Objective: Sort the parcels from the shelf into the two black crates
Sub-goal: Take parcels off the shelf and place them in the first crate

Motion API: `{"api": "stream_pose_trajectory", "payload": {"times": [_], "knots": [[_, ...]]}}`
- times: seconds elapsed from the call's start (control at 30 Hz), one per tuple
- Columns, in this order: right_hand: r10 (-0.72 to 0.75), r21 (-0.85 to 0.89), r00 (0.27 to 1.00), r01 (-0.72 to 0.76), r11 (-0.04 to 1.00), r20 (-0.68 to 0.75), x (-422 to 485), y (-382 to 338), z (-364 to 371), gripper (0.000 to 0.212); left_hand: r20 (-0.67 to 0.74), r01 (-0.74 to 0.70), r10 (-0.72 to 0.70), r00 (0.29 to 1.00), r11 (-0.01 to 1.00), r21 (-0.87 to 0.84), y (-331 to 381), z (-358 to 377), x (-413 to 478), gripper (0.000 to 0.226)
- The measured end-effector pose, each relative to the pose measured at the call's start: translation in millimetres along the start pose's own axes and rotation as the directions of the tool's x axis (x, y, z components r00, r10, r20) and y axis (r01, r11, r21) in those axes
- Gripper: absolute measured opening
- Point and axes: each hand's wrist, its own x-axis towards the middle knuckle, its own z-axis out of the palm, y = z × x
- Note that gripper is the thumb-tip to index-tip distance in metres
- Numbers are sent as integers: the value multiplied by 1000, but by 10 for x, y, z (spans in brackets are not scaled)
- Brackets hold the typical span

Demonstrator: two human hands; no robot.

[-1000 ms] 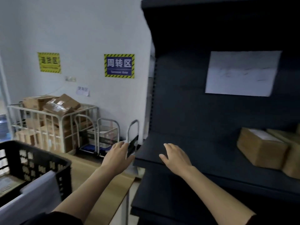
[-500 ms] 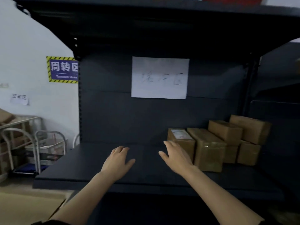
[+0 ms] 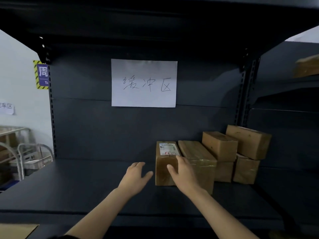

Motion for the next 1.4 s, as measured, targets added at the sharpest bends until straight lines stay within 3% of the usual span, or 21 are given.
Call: {"api": "stream_pose_trajectory", "payload": {"times": [0.17, 0.33, 0.47, 0.57, 0.73, 0.97, 1.2, 1.4], "knots": [[103, 117, 992, -94, 989, -73, 116, -5, 134, 60, 22, 68, -66, 998, 985, -161, 64, 90, 230, 58], [249, 222, 967, -233, 947, -46, 302, 34, 205, 69, 71, 107, -91, 993, 953, -284, 138, 173, 480, 59], [410, 422, 908, -407, 810, 88, 429, 88, 228, 66, 136, 201, -157, 978, 884, -421, 136, 206, 676, 59], [453, 544, 882, -447, 710, 133, 469, 127, 280, 60, 211, 276, -191, 959, 805, -525, 148, 221, 733, 55], [349, 536, 931, -348, 769, 105, 432, 98, 336, 43, 200, 269, -182, 963, 714, -646, 54, 257, 673, 43], [140, 557, 989, -136, 819, 36, 407, -64, 353, 42, 52, 63, -36, 998, 655, -753, -113, 64, 531, 31], [50, 619, 996, -81, 781, 68, 374, -229, 501, 44, -34, -20, -6, 999, 718, -695, -314, -74, 412, 42], [-37, 530, 995, -16, 848, 89, 359, -365, 888, 47, -55, -31, 4, 998, 864, -502, -842, -183, 231, 68]]}}
